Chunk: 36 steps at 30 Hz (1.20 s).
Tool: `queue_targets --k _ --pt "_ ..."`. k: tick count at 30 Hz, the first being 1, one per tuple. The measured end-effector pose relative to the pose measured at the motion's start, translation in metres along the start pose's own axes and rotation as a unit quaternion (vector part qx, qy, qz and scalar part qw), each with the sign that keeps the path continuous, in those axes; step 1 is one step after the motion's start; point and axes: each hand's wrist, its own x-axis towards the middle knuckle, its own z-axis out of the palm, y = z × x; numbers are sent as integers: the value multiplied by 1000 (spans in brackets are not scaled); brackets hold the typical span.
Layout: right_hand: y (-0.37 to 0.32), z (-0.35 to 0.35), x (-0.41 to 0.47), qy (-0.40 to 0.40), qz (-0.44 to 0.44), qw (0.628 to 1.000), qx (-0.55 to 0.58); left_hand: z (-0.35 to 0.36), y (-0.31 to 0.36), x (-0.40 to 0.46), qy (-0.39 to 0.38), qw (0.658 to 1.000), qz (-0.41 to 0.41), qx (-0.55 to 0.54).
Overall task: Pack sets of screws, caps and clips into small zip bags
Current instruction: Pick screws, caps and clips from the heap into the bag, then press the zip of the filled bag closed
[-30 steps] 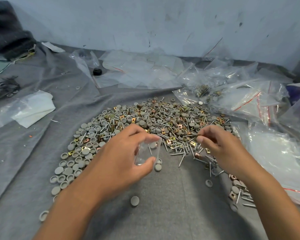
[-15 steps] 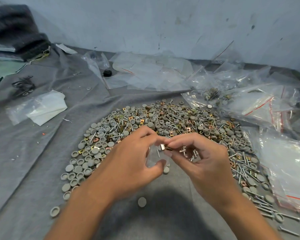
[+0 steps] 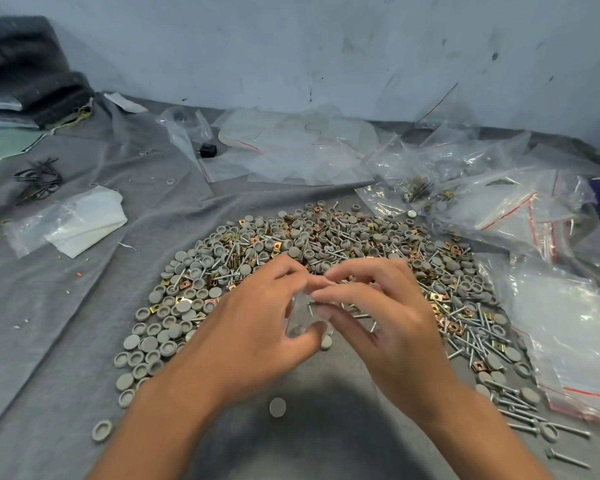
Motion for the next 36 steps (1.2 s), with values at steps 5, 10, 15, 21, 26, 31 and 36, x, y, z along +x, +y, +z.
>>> queue_targets --k 5,10,15,21,26,31,36 --pt "12 -10 1 -51 27 998 7 -1 0 -2 34 999 8 -15" --pt "16 -9 1 -40 9 999 -7 -4 7 0 39 998 38 4" --pt "11 -14 2 25 9 999 39 -11 10 0 105 990 89 -29" --pt "-4 -16 3 47 126 975 174 -13 9 2 201 973 59 -96" --pt "-5 -10 2 -3 202 959 198 -11 8 1 205 971 43 -113" --pt "-7 -8 2 -2 214 952 219 -5 1 1 209 961 26 -181" --pt "-10 -7 2 -3 215 955 204 -3 -7 2 211 956 29 -203"
